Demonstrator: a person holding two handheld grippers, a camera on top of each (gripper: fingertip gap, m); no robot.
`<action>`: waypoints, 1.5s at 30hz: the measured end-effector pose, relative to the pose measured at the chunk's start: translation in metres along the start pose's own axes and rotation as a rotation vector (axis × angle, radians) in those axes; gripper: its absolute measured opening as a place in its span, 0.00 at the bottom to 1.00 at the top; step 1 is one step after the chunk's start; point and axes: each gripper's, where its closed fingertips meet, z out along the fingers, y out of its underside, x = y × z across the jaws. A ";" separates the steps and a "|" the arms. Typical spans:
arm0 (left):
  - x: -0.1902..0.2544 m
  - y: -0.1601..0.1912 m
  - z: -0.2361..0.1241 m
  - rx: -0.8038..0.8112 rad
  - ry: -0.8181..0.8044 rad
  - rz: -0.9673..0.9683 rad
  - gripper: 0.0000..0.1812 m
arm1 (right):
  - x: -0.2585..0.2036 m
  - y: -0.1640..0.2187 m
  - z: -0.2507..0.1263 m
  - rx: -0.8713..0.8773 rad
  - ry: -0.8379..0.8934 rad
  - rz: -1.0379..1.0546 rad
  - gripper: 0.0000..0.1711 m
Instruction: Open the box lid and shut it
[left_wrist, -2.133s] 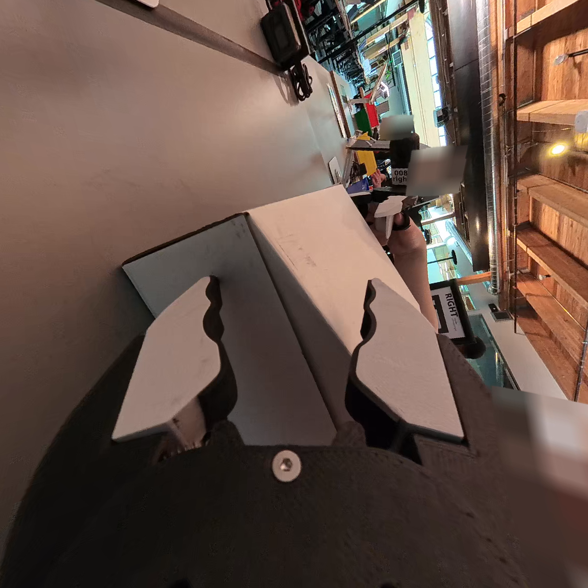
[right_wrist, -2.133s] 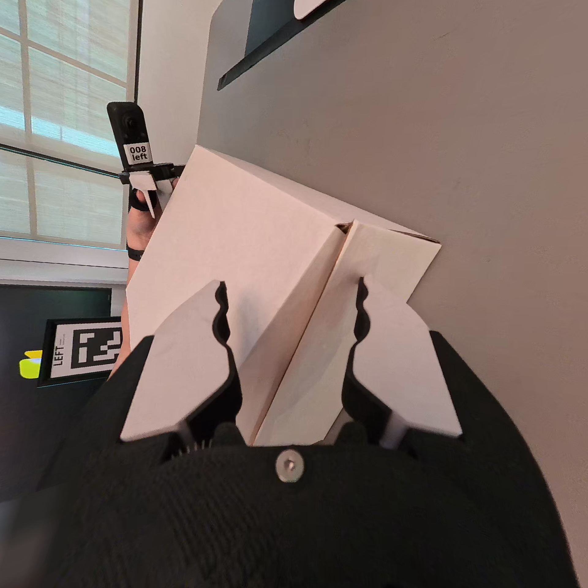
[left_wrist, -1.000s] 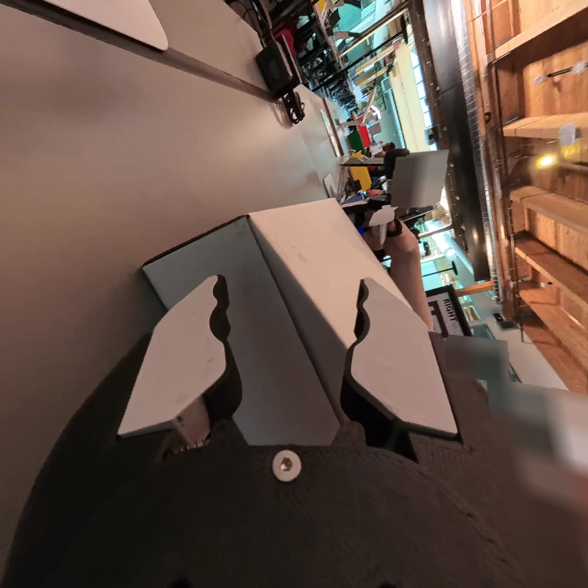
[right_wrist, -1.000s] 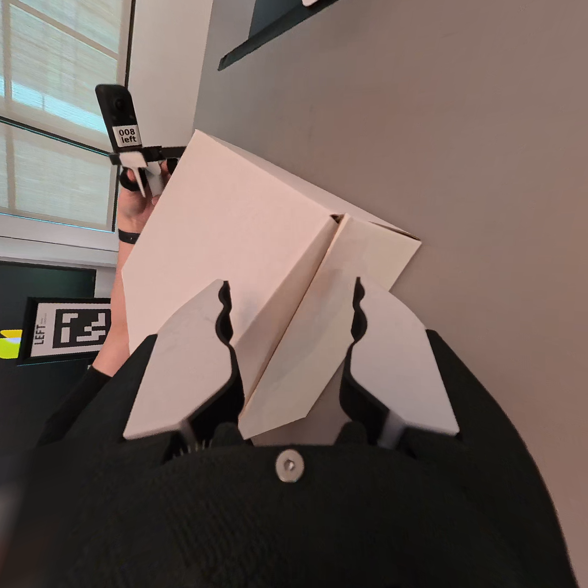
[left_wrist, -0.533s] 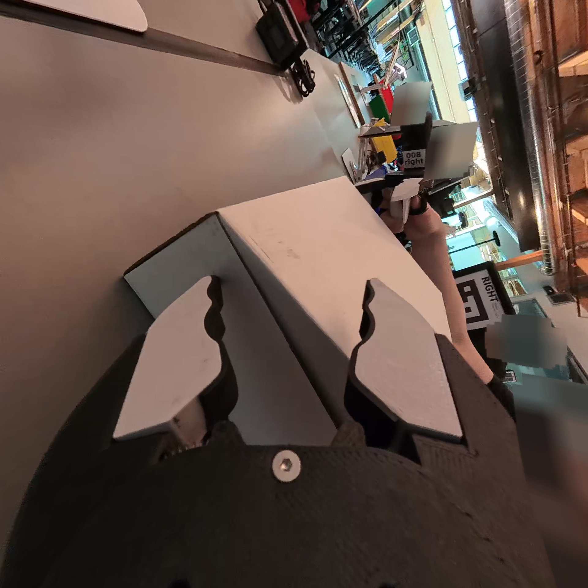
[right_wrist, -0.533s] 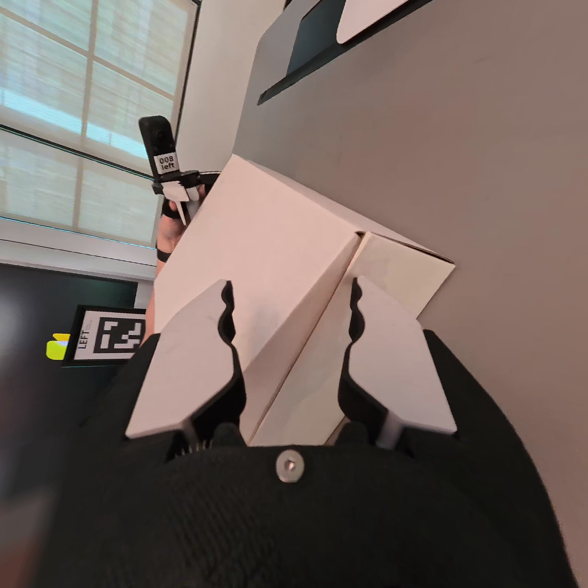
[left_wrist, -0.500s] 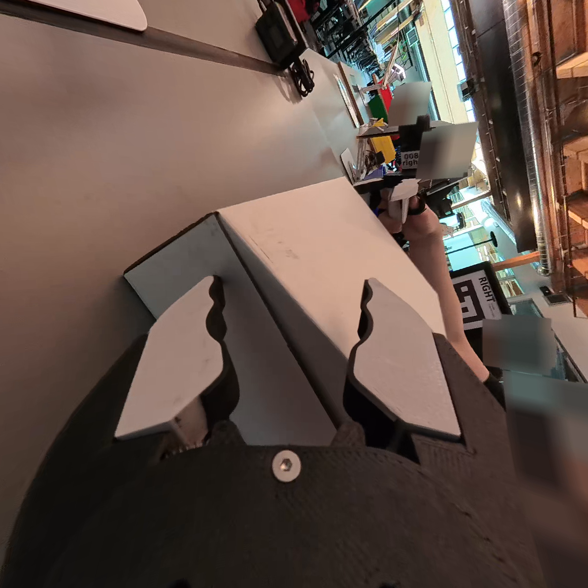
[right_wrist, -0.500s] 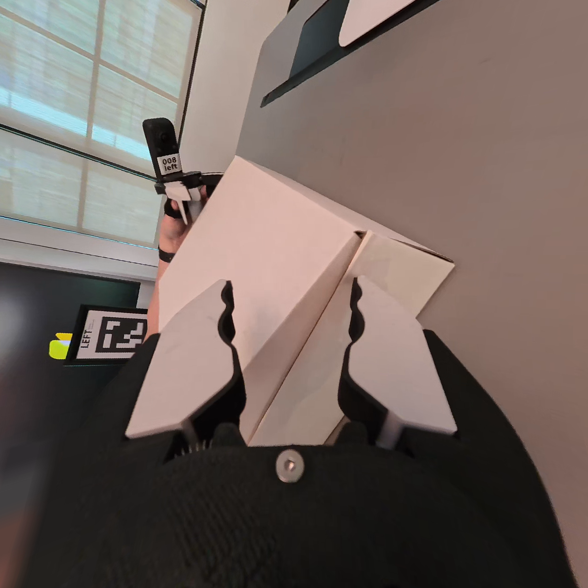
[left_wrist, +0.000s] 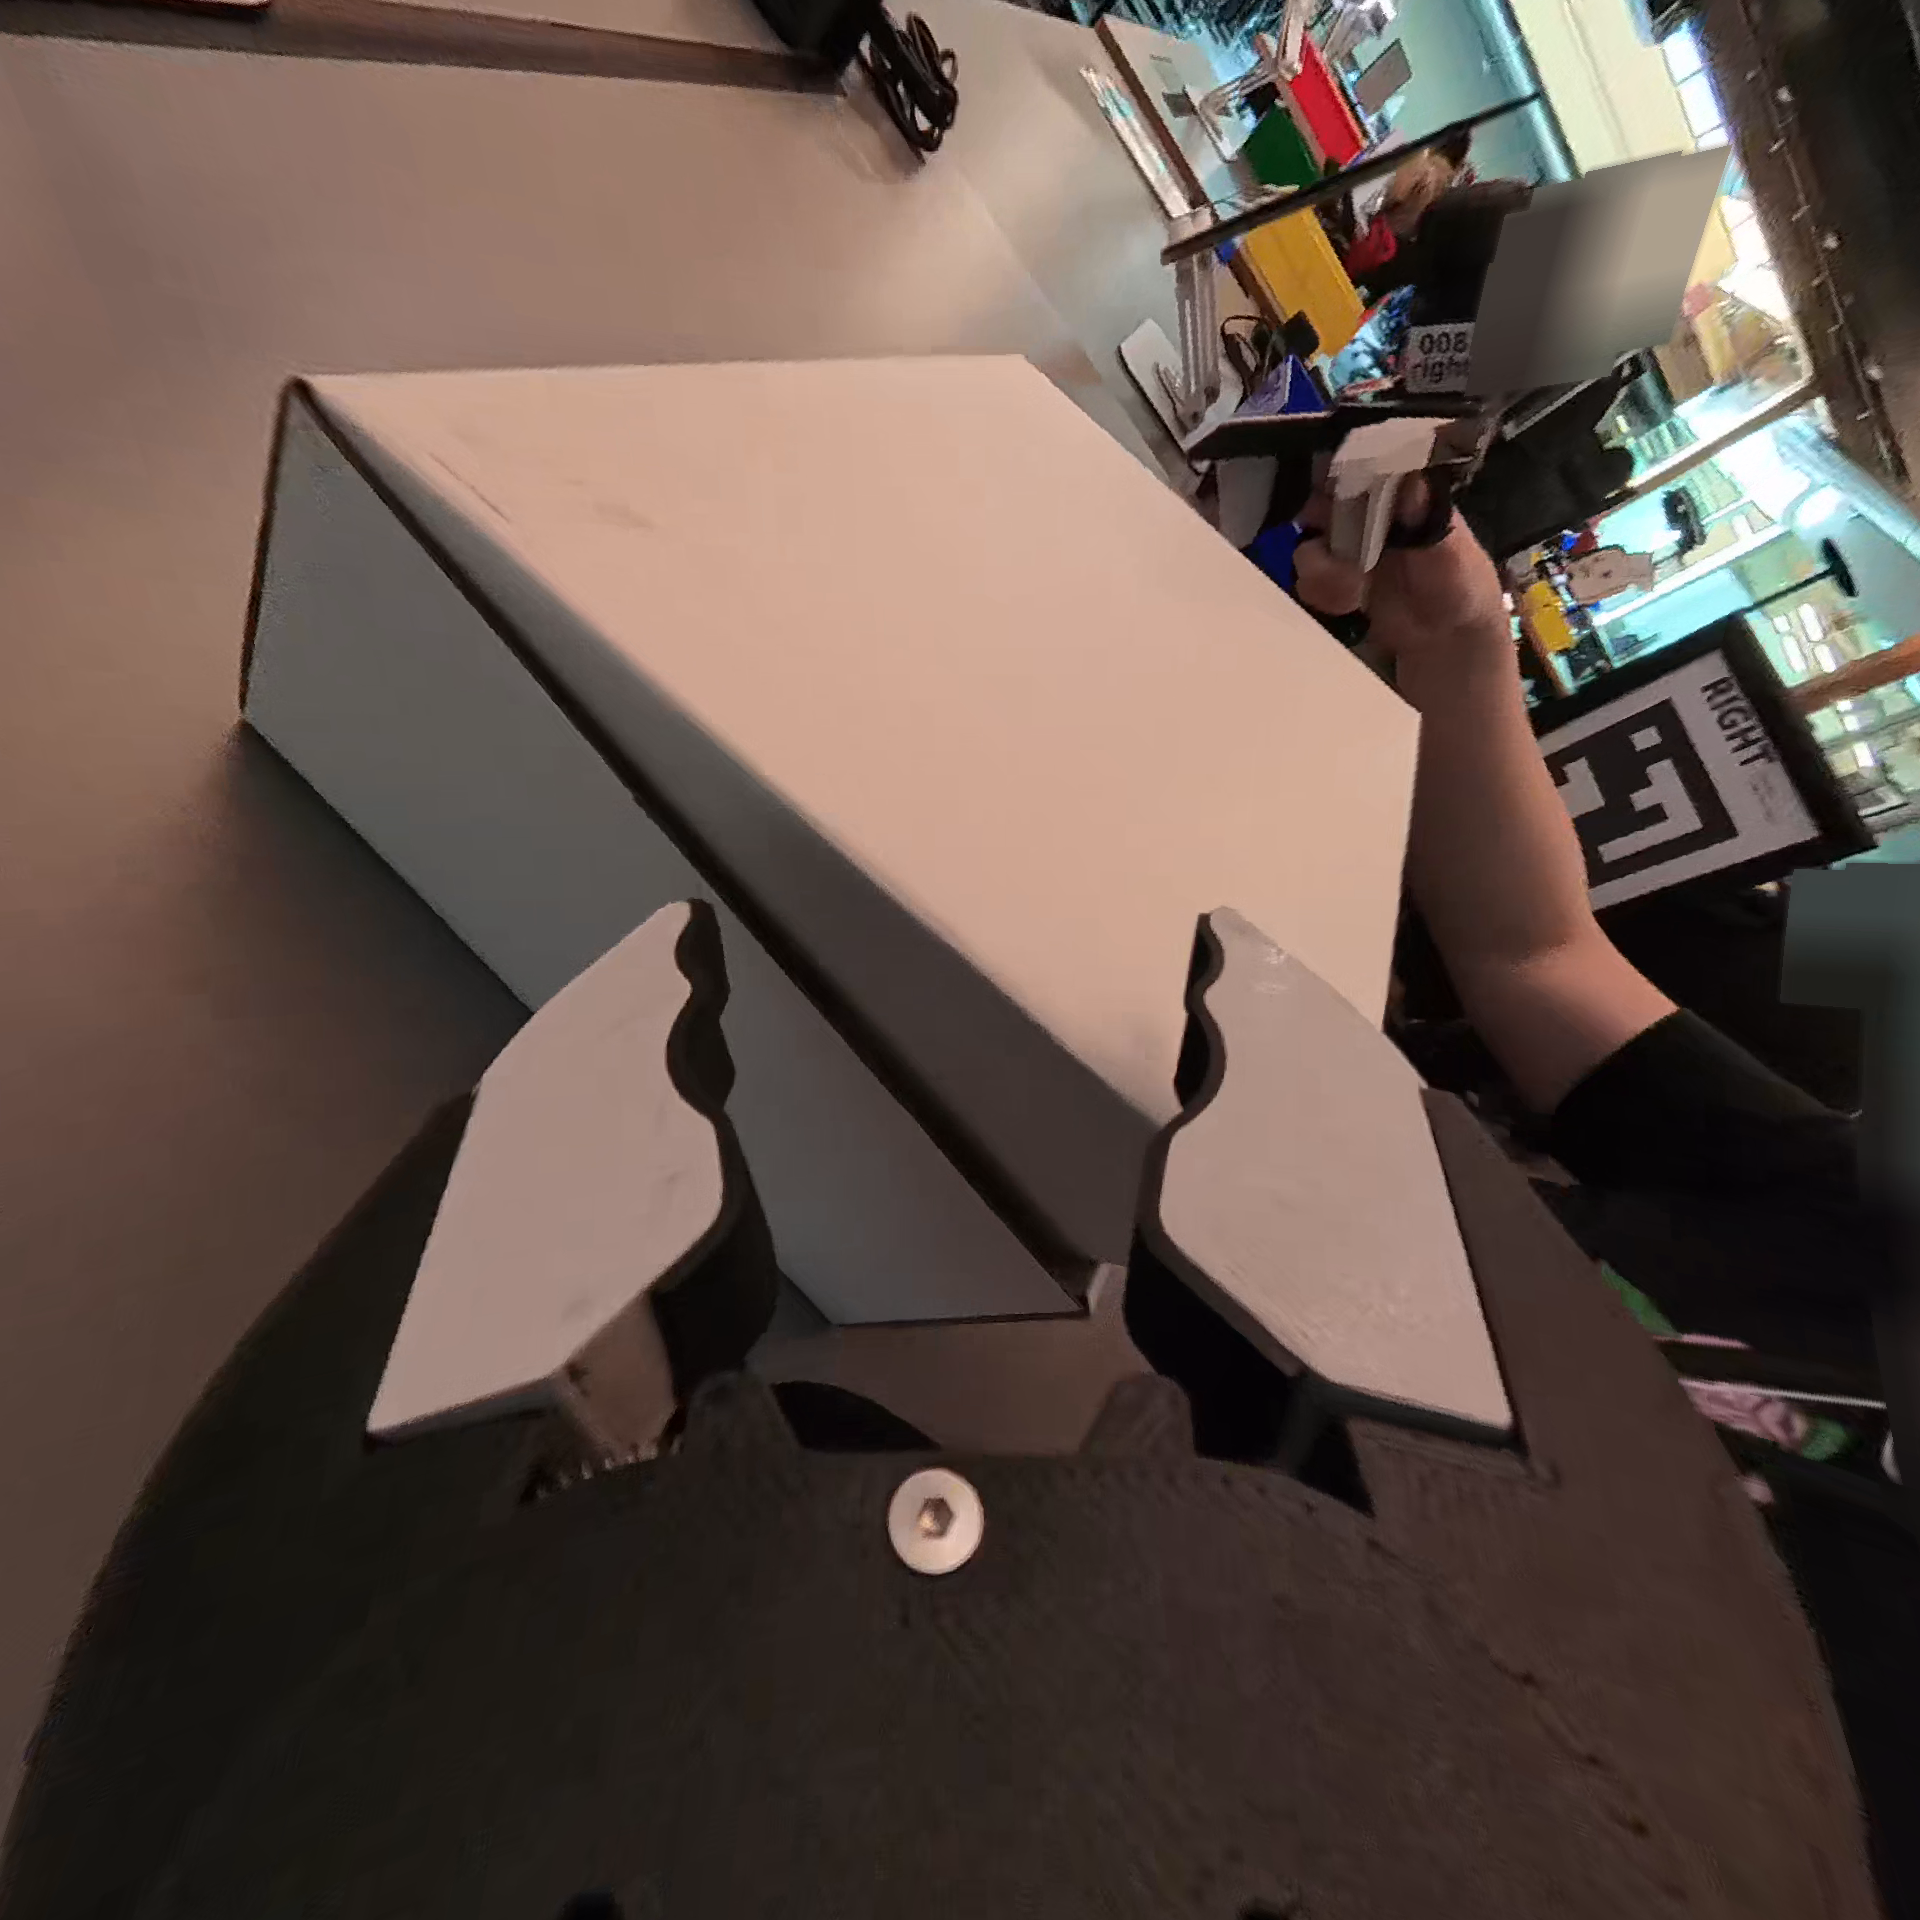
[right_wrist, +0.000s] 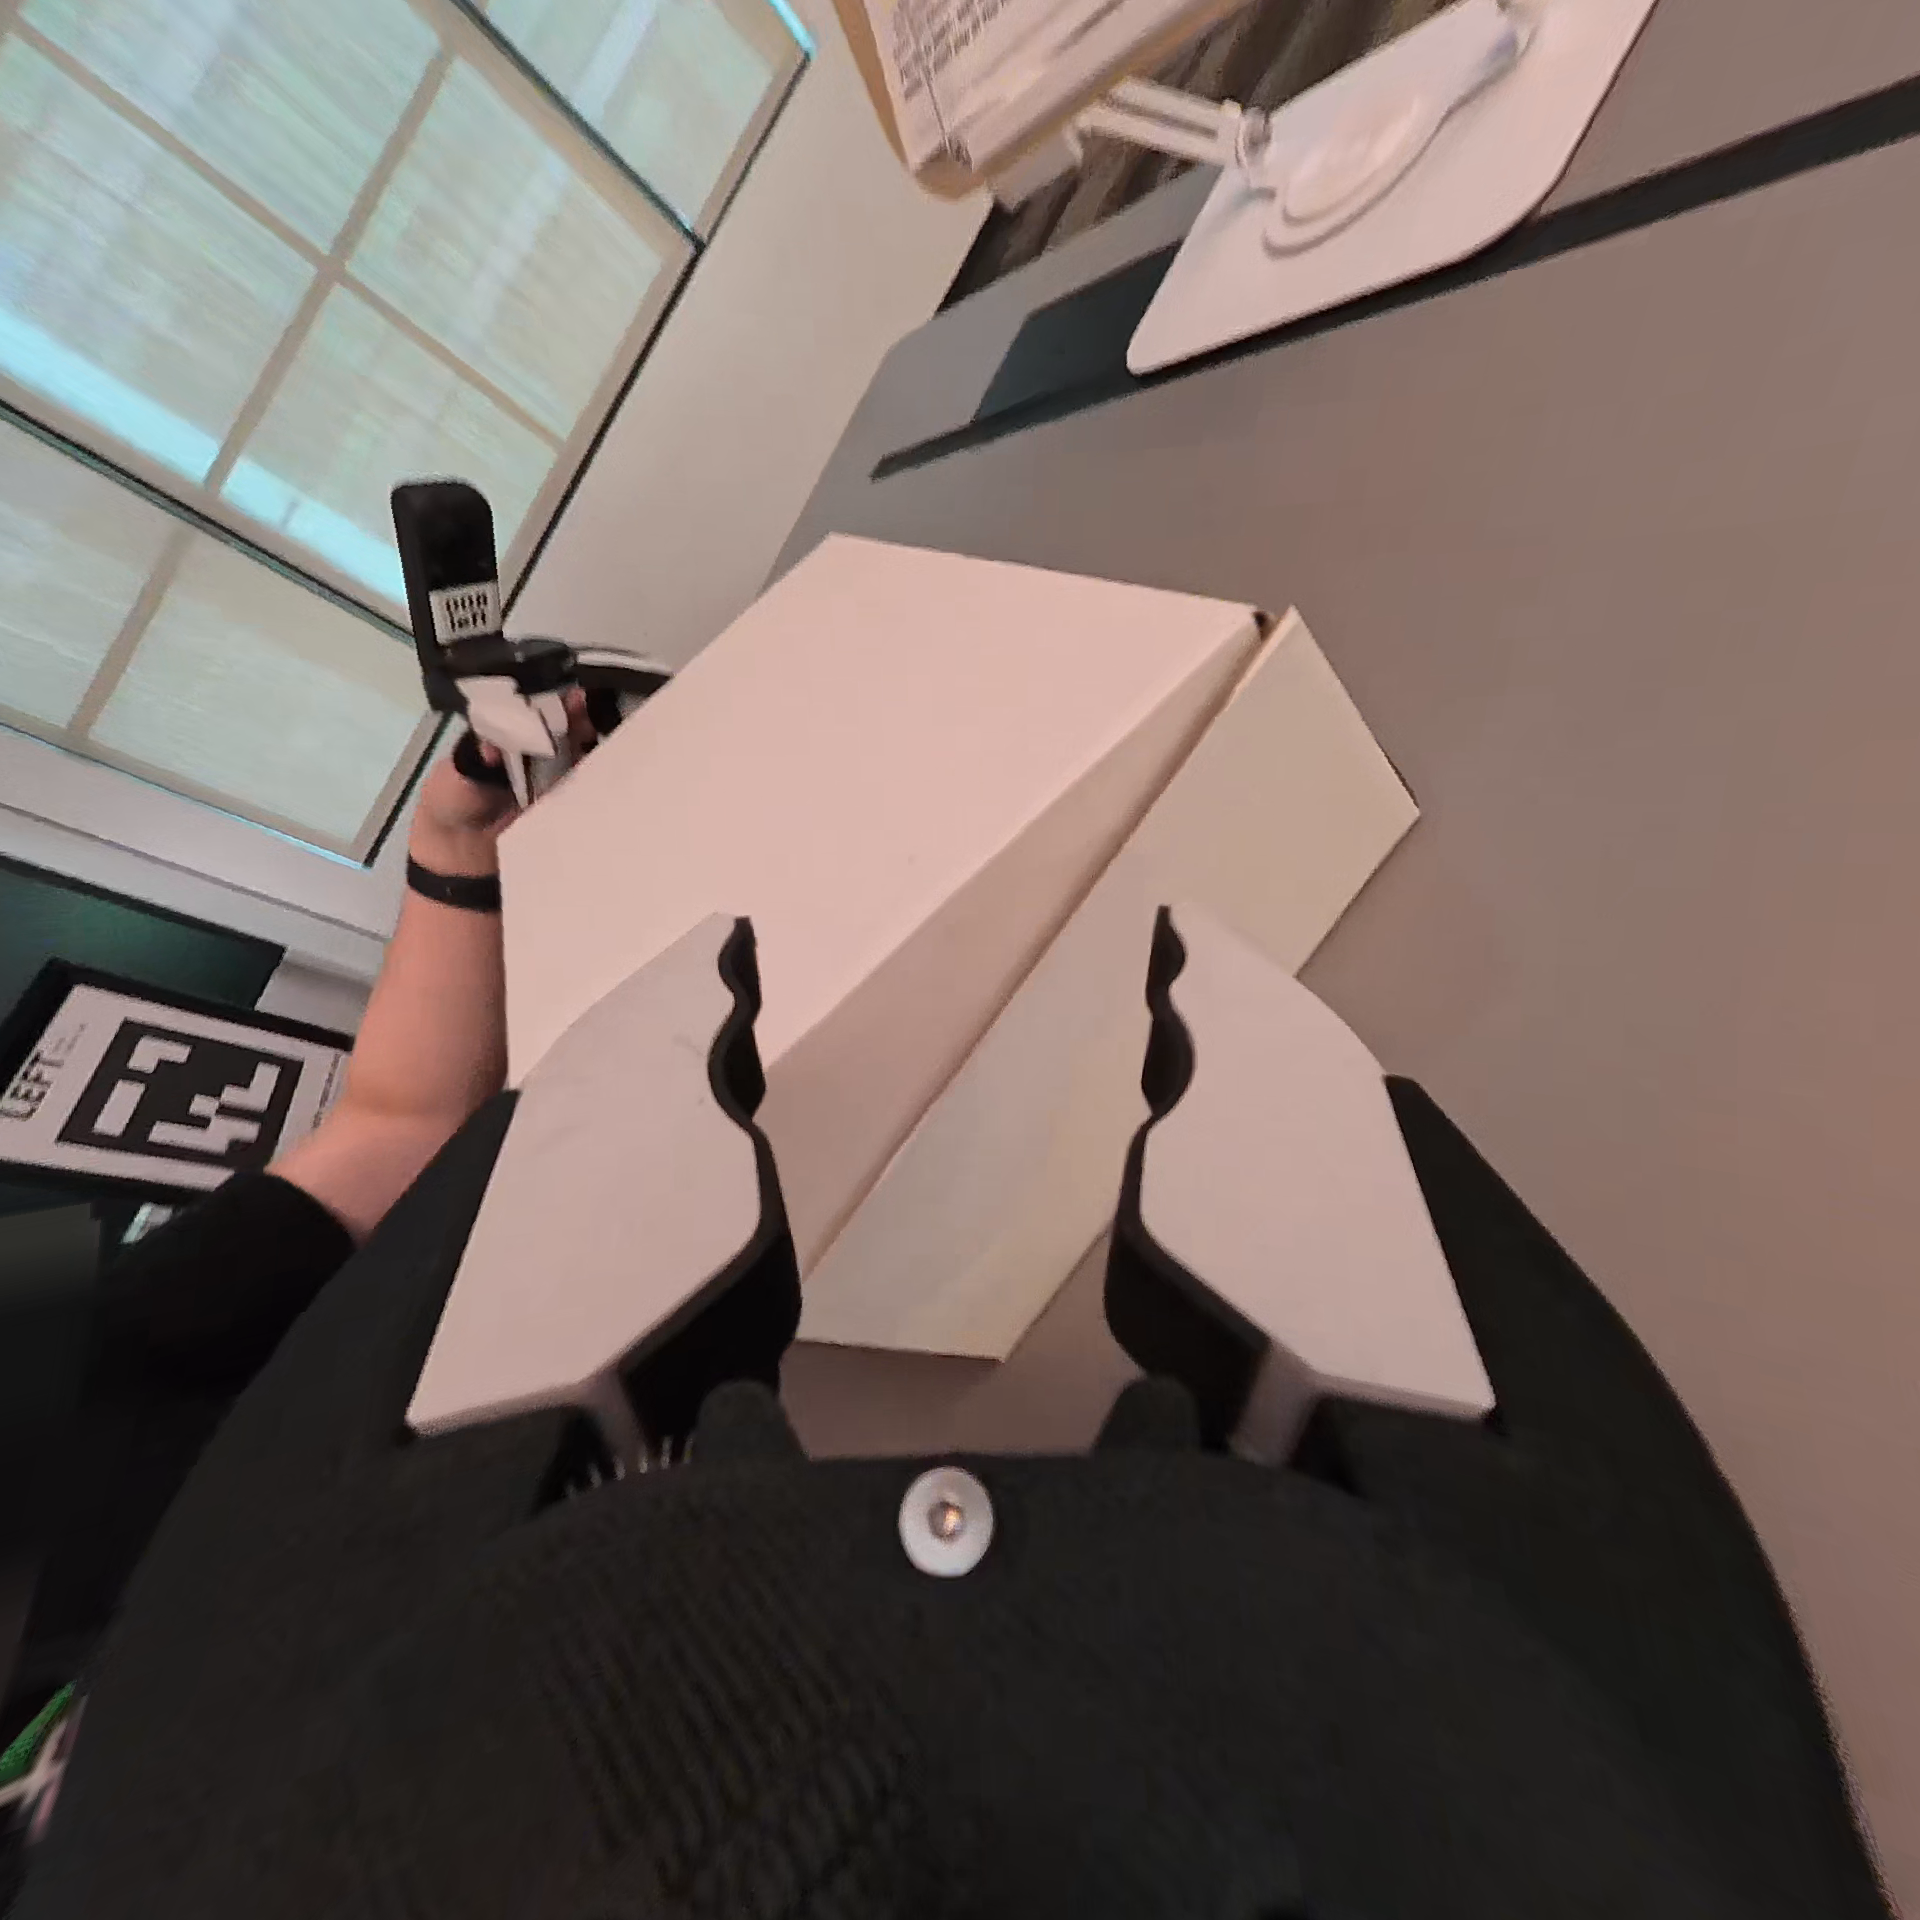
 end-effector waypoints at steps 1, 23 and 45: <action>0.002 0.000 0.000 0.010 -0.004 0.010 0.47 | -0.003 -0.003 0.000 0.038 0.010 -0.006 0.42; -0.102 -0.051 -0.042 0.081 -0.455 0.273 0.23 | 0.076 -0.029 -0.044 -0.014 0.670 -0.695 0.21; -0.135 -0.050 0.045 -0.315 -0.623 0.744 0.00 | 0.096 -0.012 0.083 -0.521 0.544 -1.116 0.00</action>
